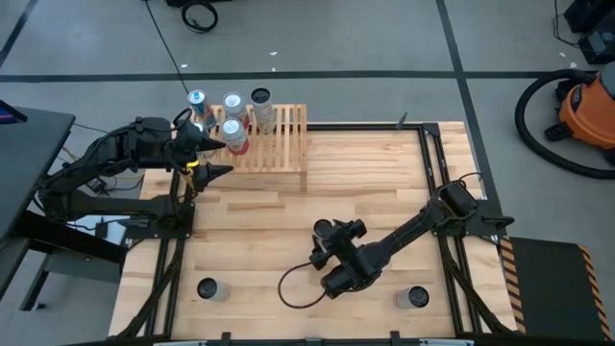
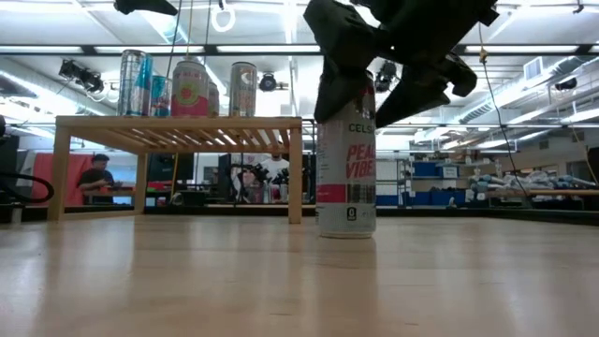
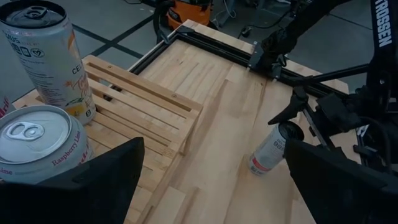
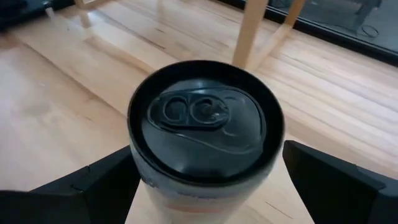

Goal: Place canned beverage on shelf
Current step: Put the top white and pink soda can on the shelf

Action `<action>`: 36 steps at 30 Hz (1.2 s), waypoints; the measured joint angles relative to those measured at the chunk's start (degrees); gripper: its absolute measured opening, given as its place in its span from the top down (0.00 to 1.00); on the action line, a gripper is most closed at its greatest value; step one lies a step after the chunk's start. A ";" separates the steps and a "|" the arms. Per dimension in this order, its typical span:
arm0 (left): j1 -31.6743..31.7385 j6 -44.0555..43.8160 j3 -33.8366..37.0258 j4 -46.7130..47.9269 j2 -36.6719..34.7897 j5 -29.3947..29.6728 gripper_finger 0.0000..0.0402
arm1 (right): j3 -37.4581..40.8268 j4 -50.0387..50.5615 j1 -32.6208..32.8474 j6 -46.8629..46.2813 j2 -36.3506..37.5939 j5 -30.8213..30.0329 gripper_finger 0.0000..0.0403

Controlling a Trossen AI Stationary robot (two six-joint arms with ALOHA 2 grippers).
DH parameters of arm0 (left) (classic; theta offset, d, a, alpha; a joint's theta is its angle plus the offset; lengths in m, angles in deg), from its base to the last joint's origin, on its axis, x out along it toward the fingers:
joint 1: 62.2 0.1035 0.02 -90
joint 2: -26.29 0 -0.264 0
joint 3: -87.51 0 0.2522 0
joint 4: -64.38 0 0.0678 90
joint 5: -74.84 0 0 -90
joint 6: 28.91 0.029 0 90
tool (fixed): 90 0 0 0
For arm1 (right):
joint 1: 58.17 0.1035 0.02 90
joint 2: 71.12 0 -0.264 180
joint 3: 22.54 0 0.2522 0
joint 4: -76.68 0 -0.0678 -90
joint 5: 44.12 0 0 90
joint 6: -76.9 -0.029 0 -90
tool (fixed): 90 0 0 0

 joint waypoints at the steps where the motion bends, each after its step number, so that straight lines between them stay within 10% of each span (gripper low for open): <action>1: 0.00 -0.11 0.00 0.00 -0.01 0.00 0.03 | -0.02 0.60 0.03 -1.06 0.00 0.07 0.03; 36: 0.01 -0.43 0.00 -0.02 0.01 0.00 0.03 | -0.06 -11.34 0.72 4.12 0.87 1.25 0.03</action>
